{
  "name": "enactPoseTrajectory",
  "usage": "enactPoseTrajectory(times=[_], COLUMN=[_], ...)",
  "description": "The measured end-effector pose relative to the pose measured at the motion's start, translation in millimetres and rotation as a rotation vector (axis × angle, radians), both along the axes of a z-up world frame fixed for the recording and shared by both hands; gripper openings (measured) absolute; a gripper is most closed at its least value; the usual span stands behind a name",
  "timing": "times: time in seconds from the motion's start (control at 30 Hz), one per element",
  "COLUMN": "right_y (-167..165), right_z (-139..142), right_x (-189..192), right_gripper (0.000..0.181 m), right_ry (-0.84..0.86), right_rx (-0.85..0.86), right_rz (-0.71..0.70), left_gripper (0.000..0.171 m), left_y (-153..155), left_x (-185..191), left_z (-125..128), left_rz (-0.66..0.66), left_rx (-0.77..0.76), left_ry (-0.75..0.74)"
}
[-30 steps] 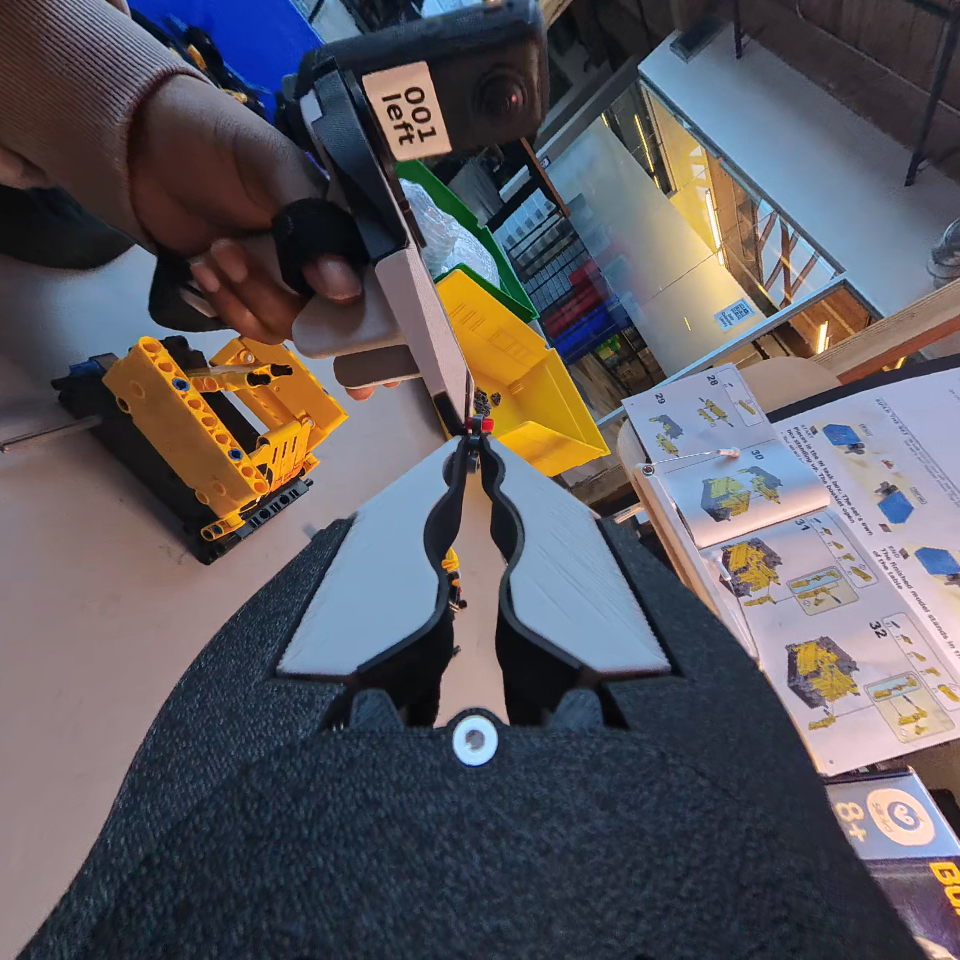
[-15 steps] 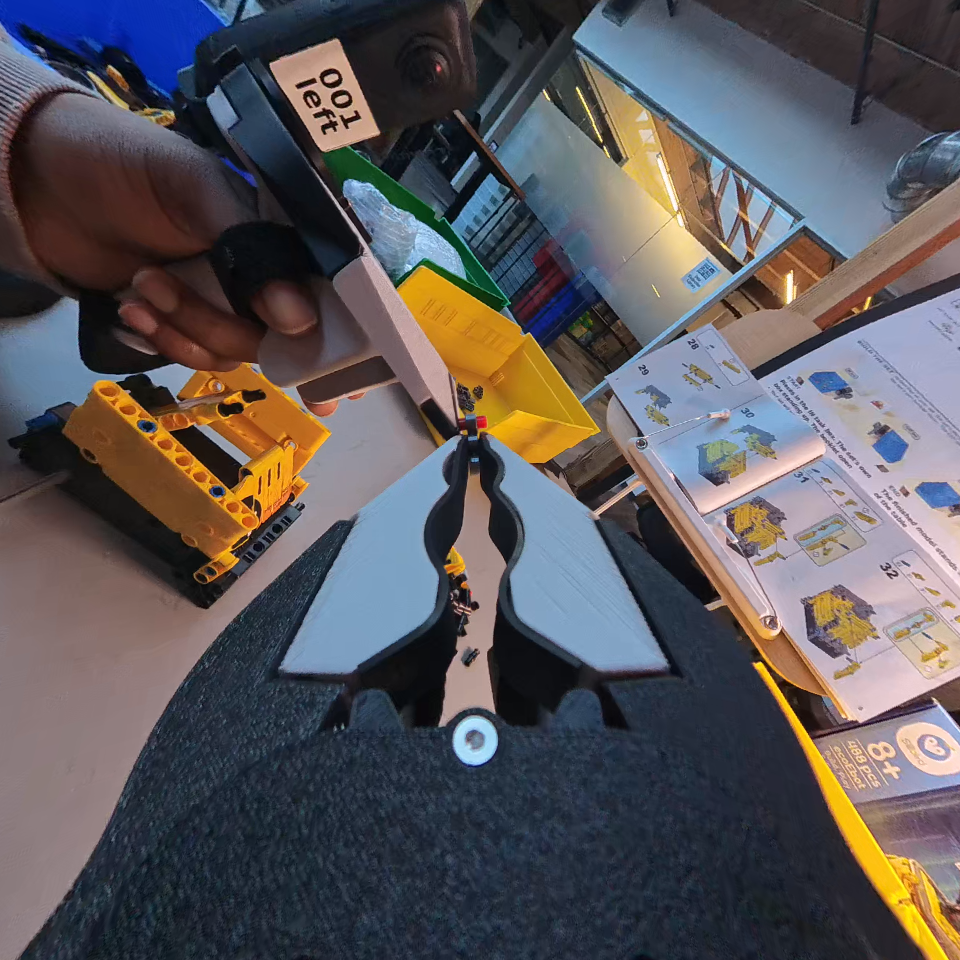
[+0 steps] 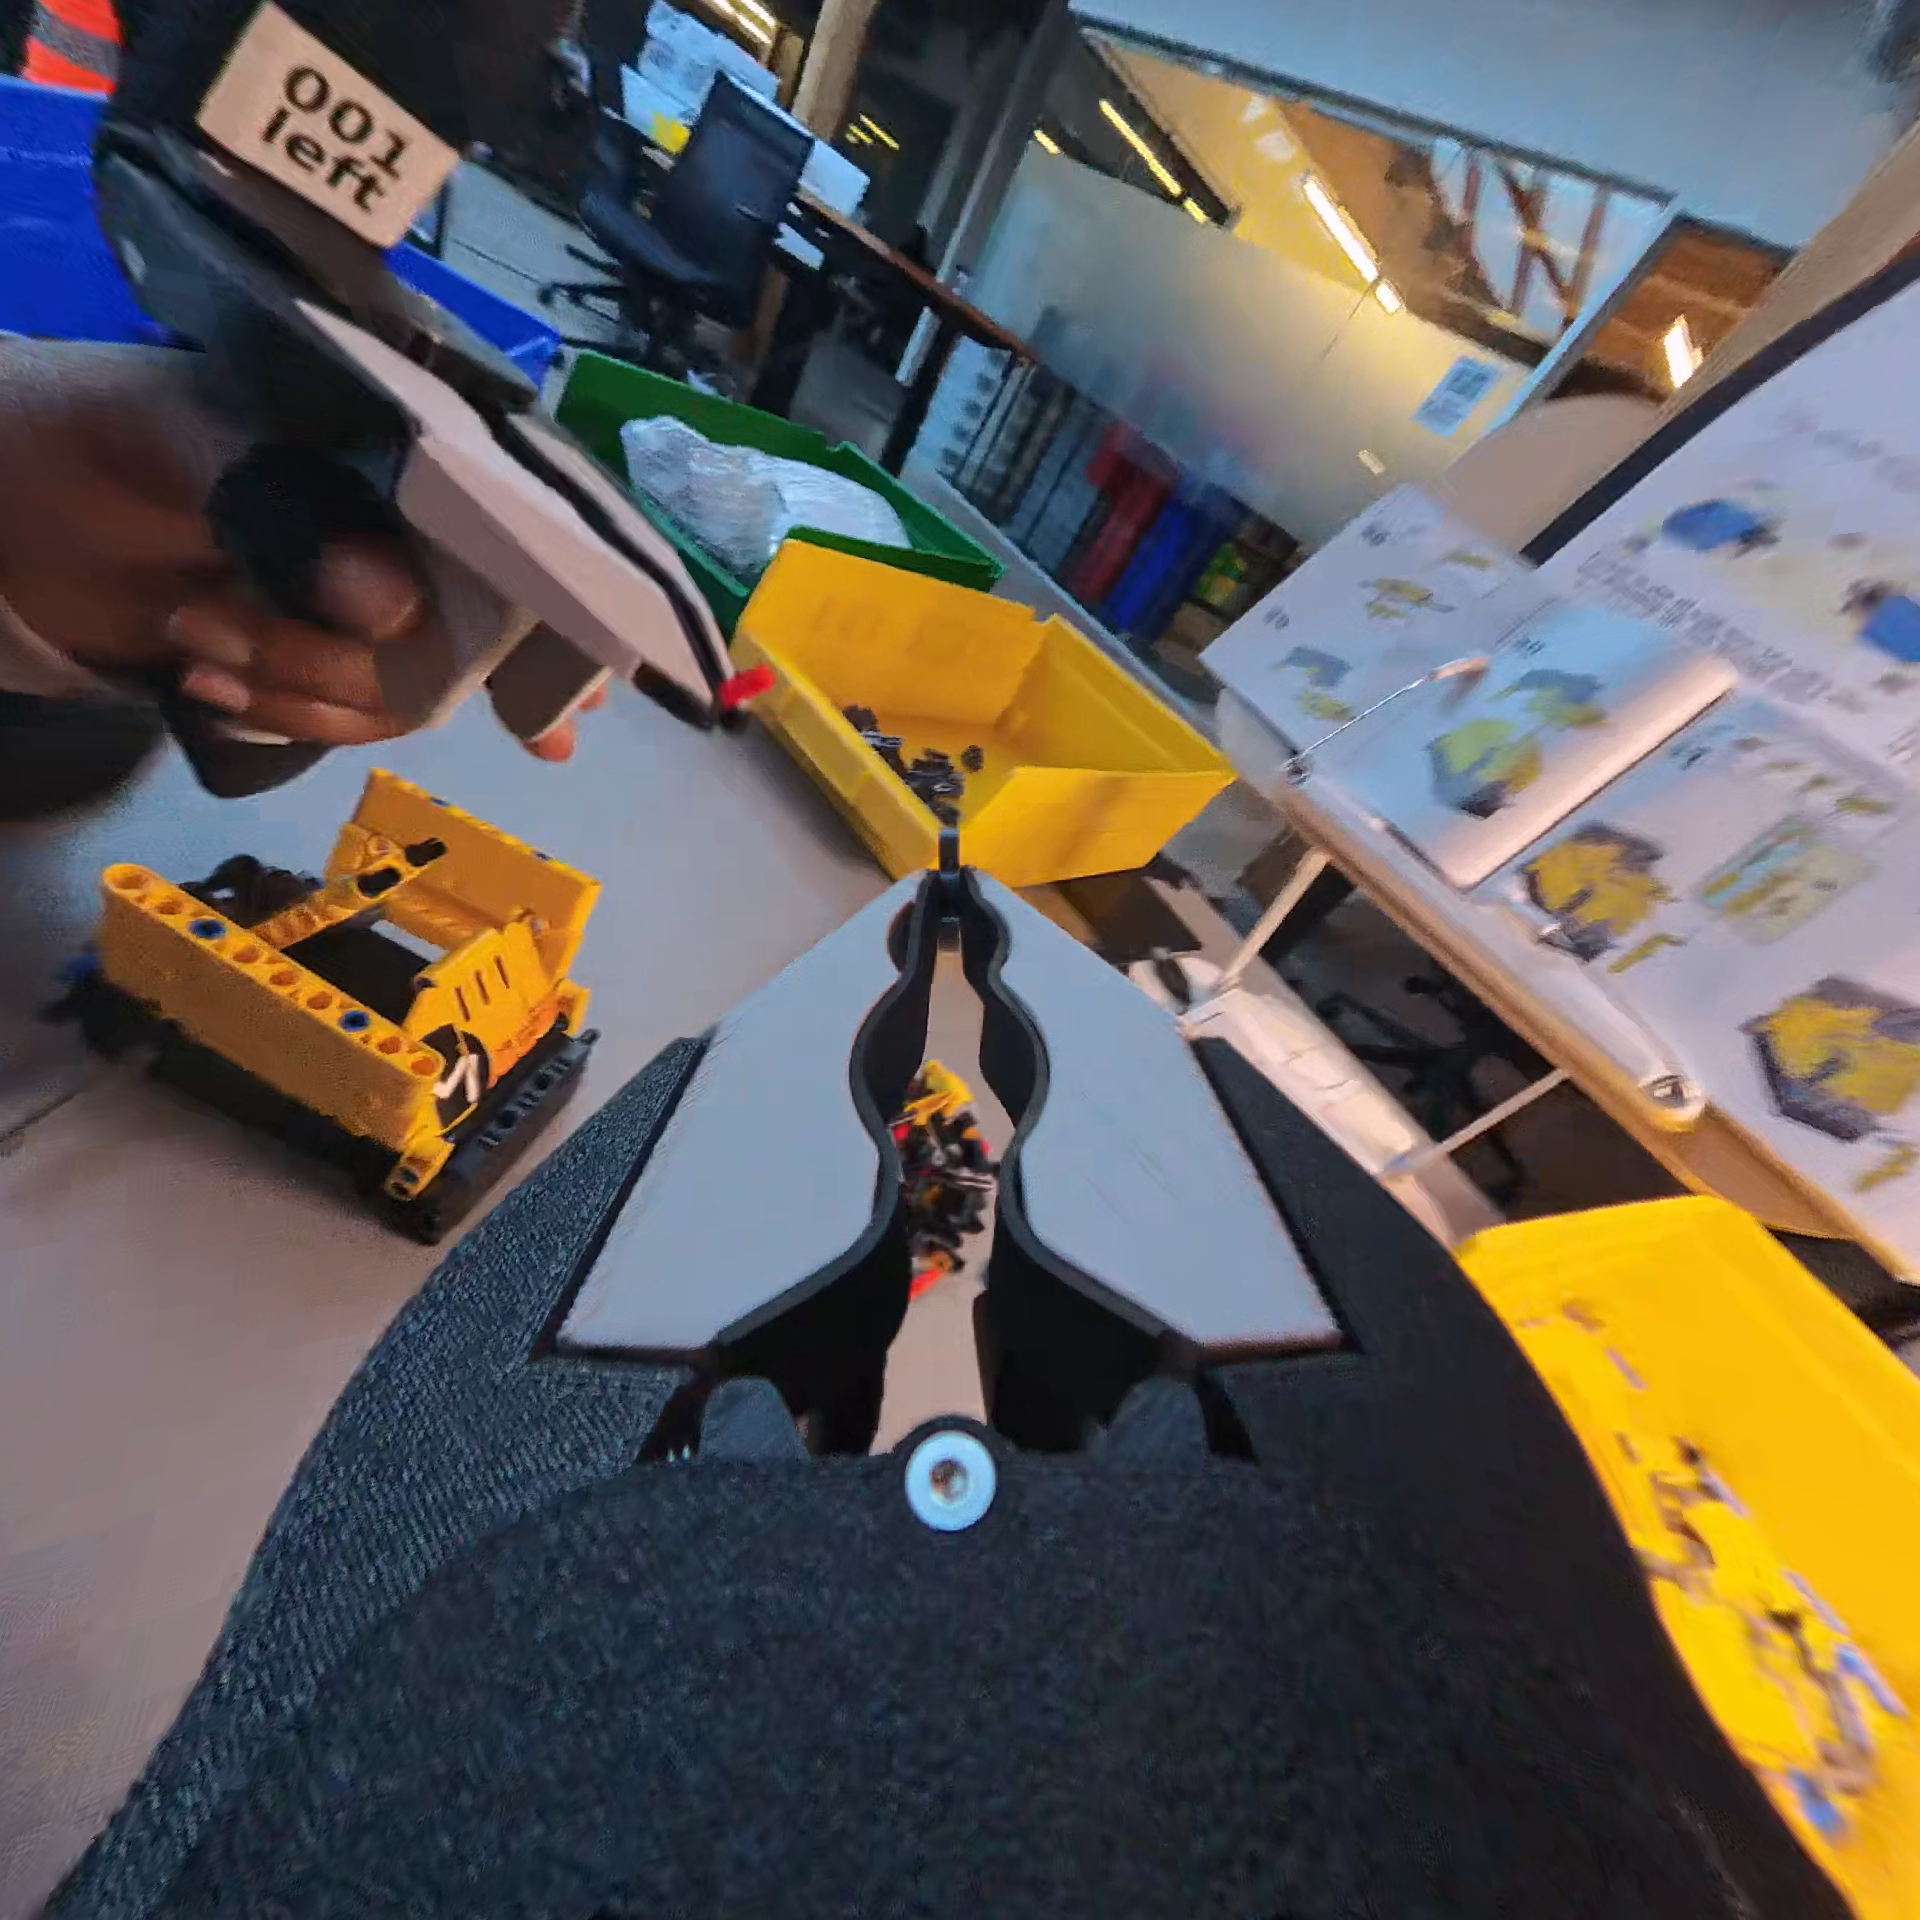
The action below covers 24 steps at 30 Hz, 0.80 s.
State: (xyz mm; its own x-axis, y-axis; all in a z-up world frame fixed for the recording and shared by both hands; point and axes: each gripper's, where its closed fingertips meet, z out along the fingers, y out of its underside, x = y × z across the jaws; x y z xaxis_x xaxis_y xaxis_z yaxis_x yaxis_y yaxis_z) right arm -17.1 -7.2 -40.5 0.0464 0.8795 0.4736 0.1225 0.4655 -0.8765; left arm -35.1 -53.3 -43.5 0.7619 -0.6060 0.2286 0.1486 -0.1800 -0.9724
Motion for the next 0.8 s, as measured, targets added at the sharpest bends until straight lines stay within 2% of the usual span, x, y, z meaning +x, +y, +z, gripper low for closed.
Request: enactPoseTrajectory(times=[0.1, 0.27, 0.33, 0.43, 0.53, 0.63, 0.73, 0.8], right_y=[6.8, 31.2, 54.5, 69.2, 100.7, 154.8, 235.3, 291.9], right_z=[-8.0, -16.3, -25.7, -32.6, -33.4, -22.4, -8.4, -11.4], right_x=[-1.3, 7.3, 10.8, 17.3, 30.9, 62.1, 120.9, 166.3], right_gripper=[0.001, 0.002, 0.002, 0.003, 0.003, 0.002, 0.002, 0.003], right_ry=[-0.039, -0.035, -0.036, -0.069, -0.071, -0.035, 0.022, 0.003], right_rx=[-0.169, -0.420, -0.428, -0.398, -0.332, -0.281, -0.262, -0.241], right_rz=[0.094, 0.106, 0.001, -0.018, -0.118, -0.289, -0.550, -0.734], left_gripper=[0.003, 0.003, 0.003, 0.003, 0.003, 0.003, 0.003, 0.003], left_y=[3.3, 6.6, 8.8, 9.0, 9.5, 9.5, 9.2, 9.6], left_x=[-4.1, -32.8, -50.1, -64.7, -70.0, -69.5, -64.5, -61.5], left_z=[-2.1, -22.8, -27.9, -26.4, -27.5, -30.0, -30.8, -32.8], left_rz=[0.038, 0.145, 0.205, 0.246, 0.274, 0.285, 0.270, 0.258], left_rx=[0.029, 0.024, 0.023, 0.031, 0.036, 0.040, 0.041, 0.036], left_ry=[0.065, 0.066, 0.078, 0.043, 0.063, 0.105, 0.122, 0.126])
